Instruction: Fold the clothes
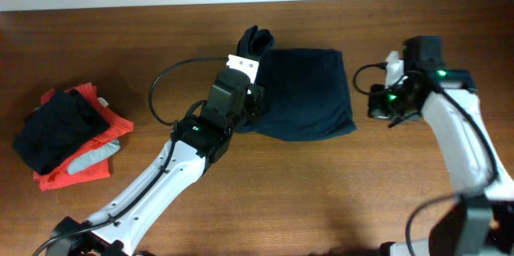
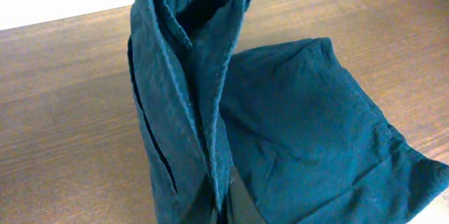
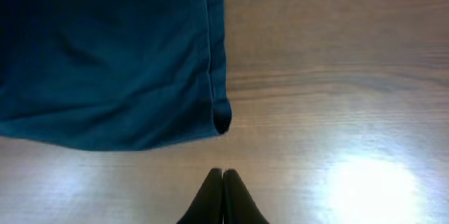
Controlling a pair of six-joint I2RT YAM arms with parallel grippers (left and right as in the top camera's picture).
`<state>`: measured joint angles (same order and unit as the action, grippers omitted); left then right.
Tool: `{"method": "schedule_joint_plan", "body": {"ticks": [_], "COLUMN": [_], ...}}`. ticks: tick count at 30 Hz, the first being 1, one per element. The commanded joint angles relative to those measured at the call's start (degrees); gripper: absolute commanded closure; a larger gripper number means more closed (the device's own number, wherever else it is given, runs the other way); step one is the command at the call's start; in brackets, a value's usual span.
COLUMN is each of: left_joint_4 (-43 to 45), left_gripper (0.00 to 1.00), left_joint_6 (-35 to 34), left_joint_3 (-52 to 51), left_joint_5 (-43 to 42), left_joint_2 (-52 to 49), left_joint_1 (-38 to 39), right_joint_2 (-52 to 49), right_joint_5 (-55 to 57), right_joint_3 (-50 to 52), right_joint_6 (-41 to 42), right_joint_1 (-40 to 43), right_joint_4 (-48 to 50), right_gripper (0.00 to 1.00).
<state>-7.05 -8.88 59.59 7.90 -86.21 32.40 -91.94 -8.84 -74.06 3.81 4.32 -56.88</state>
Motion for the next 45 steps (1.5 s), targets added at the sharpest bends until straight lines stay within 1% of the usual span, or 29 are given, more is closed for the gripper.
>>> {"method": "schedule_joint_plan", "body": {"ticks": [1,5,10,15,17,20,22,29,34,36,37,40,45], "left_joint_4": [0.33,0.35,0.35,0.37,0.37,0.17,-0.31,-2.86,-3.39,-3.50,-3.39,-3.34,-3.28], "left_gripper": [1.00,1.00,0.99,0.99,1.00,1.00,0.99,1.00,0.99,0.99,0.99,1.00,0.99], "left_joint_6": [-0.72,-0.72,-0.70,-0.52,-0.44,1.81,2.73,2.75,3.80,3.80,3.76,3.72,2.47], "left_joint_3": [1.22,1.22,1.22,1.31,1.33,1.33,1.33,1.33,1.33,1.33,1.33,1.33,1.33], "left_joint_5": [-0.61,-0.61,-0.59,-0.57,0.63,3.93,4.59,3.96,3.85,2.47,-3.15,-10.69,-11.56], "left_joint_2": [0.17,0.17,0.17,0.37,0.98,2.36,3.30,7.17,9.42,9.90,10.01,9.75,8.24], "left_joint_1": [0.13,0.13,0.09,0.07,0.07,0.07,-0.02,-5.07,-7.48,-7.50,-7.28,-6.47,-3.15], "right_joint_2": [-5.09,-12.48,-18.38,-22.95,-24.74,-25.59,-25.59,-25.59,-25.59,-25.59,-25.59,-25.59,-25.59], "right_joint_5": [-1.49,-2.10,-2.12,-2.12,-2.14,-3.43,-3.65,-3.63,-3.89,-4.33,-4.28,-4.31,-4.35], "right_joint_3": [1.07,1.09,1.11,1.11,1.11,1.11,1.09,1.09,1.09,1.09,1.09,1.09,1.09], "right_joint_6": [-0.61,-1.90,-2.08,-2.08,-2.14,-2.99,-2.97,-2.91,-0.33,-0.31,-0.09,0.37,2.32], "right_joint_1": [-1.49,-3.61,-5.81,-5.97,-6.25,-7.48,-9.07,-15.19,-18.25,-19.19,-20.13,-20.94,-20.98], "right_joint_4": [4.50,8.74,12.15,13.81,13.84,13.29,12.96,13.20,13.42,13.57,13.90,14.75,15.39], "right_gripper": [0.96,0.96,0.96,0.96,0.96,0.96,0.96,0.96,0.96,0.96,0.96,0.96,0.96]}}
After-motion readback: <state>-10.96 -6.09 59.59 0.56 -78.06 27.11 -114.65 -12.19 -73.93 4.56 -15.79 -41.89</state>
